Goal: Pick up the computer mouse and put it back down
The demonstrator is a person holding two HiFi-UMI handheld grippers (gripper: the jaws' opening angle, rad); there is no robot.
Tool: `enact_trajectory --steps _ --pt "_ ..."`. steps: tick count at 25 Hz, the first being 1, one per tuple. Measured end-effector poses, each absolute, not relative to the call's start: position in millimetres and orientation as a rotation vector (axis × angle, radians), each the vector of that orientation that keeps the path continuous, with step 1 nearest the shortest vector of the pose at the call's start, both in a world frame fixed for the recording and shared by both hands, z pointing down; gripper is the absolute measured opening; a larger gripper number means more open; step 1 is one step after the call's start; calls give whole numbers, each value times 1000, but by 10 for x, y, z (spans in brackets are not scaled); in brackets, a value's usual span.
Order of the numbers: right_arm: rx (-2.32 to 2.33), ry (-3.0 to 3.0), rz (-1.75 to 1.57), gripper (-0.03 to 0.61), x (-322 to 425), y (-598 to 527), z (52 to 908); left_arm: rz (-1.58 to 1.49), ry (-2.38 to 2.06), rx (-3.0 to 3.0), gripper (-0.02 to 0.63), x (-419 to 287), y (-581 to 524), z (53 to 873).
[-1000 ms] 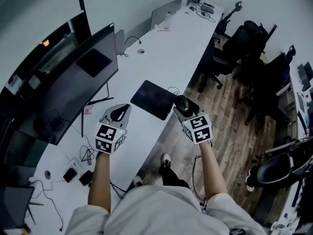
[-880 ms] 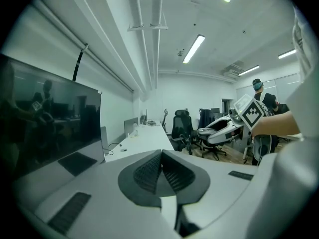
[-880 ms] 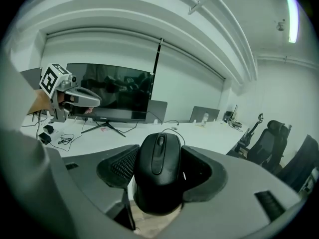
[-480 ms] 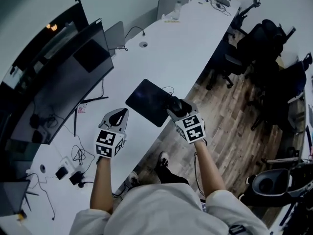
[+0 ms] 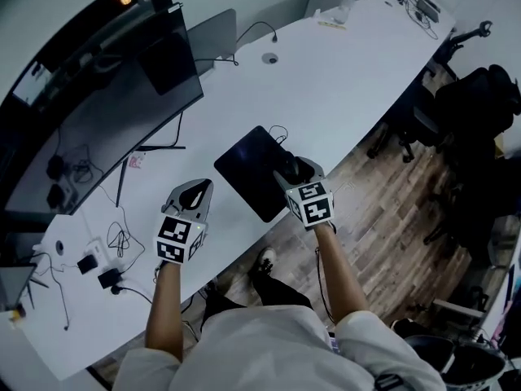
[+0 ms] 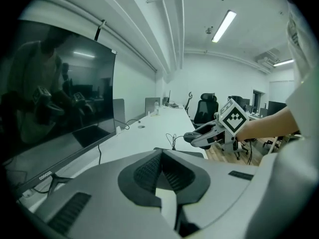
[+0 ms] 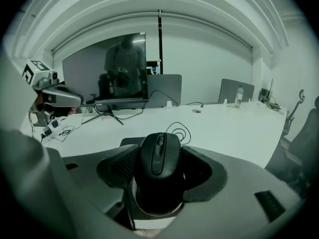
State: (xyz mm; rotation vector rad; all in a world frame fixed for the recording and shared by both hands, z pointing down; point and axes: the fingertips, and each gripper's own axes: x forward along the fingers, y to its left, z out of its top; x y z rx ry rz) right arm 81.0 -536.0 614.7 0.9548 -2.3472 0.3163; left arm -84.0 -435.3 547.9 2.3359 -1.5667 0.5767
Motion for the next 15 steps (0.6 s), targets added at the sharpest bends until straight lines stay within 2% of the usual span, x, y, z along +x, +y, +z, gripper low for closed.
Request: enact_trajectory --steps 10,15 --pt "886 -2209 413 281 1099 -5564 7157 630 -1584 2264 14 -659 -4613 5806" --pt "906 -2203 428 284 1164 -5643 7311 634 -1586 2243 14 -552 -4603 5886"
